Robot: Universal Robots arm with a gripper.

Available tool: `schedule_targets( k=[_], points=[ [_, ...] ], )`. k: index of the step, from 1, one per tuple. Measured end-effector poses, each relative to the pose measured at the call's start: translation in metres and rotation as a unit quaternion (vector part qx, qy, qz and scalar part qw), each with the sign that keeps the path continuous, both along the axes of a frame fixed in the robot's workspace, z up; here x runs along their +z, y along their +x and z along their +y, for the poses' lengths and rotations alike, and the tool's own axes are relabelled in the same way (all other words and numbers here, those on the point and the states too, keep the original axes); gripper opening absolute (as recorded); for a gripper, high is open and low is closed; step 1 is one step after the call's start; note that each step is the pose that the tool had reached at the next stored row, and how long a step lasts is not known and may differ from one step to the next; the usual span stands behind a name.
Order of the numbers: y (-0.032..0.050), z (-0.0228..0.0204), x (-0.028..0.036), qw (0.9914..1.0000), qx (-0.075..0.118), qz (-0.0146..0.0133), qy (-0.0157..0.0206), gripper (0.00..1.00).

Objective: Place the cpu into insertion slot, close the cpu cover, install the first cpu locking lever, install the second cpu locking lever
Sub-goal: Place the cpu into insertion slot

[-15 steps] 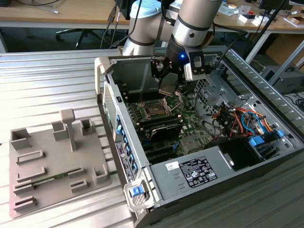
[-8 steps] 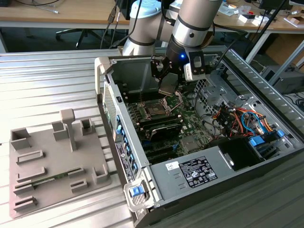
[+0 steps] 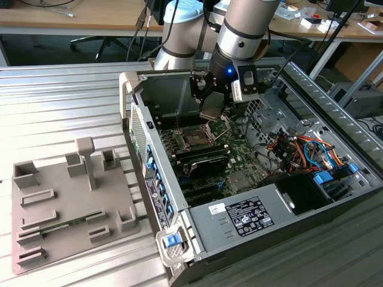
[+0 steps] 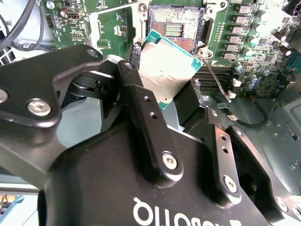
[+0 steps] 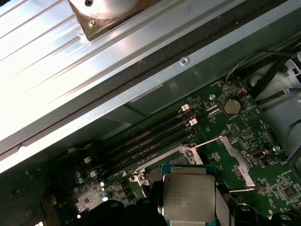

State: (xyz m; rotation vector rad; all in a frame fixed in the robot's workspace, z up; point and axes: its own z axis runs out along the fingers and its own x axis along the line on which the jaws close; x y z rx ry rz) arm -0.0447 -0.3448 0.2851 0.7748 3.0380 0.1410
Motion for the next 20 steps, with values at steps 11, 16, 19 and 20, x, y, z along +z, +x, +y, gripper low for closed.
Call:
schedule_targets(
  k=[11, 16, 19, 20],
  points=[
    [0.0, 0.0, -0.0006, 0.99999, -0.004, 0.0, 0.0, 0.55],
    [0.0, 0.0, -0.0008, 0.99998, -0.006, 0.0, 0.0, 0.55],
    [0.0, 0.0, -0.001, 0.99998, -0.006, 0.0, 0.0, 0.55],
    [0.0, 0.0, -0.0011, 0.99998, -0.007, 0.0, 0.0, 0.55]
  ],
)
